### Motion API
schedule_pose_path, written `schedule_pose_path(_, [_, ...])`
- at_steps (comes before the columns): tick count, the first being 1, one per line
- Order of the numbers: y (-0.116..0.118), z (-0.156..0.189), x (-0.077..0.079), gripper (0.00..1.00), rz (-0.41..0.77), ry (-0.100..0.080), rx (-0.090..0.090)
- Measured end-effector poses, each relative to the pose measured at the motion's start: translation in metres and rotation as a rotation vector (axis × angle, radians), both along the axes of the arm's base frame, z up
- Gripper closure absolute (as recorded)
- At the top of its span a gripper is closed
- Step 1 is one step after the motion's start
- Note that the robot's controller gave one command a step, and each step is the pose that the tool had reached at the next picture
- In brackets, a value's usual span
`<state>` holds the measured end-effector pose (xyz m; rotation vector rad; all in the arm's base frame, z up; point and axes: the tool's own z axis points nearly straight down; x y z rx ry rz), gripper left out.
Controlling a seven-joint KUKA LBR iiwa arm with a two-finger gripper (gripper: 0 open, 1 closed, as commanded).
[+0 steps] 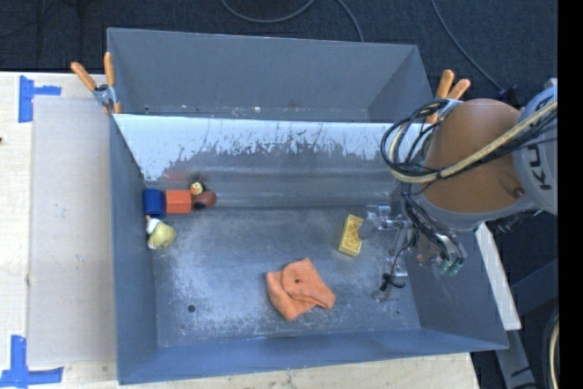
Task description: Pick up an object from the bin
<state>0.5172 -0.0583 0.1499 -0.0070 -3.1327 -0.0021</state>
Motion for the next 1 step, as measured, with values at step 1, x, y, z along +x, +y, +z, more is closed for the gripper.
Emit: schedule_pose_path(1, [0.0001, 0.0044, 0.0015, 0.00, 0.002, -0.007, -0.001])
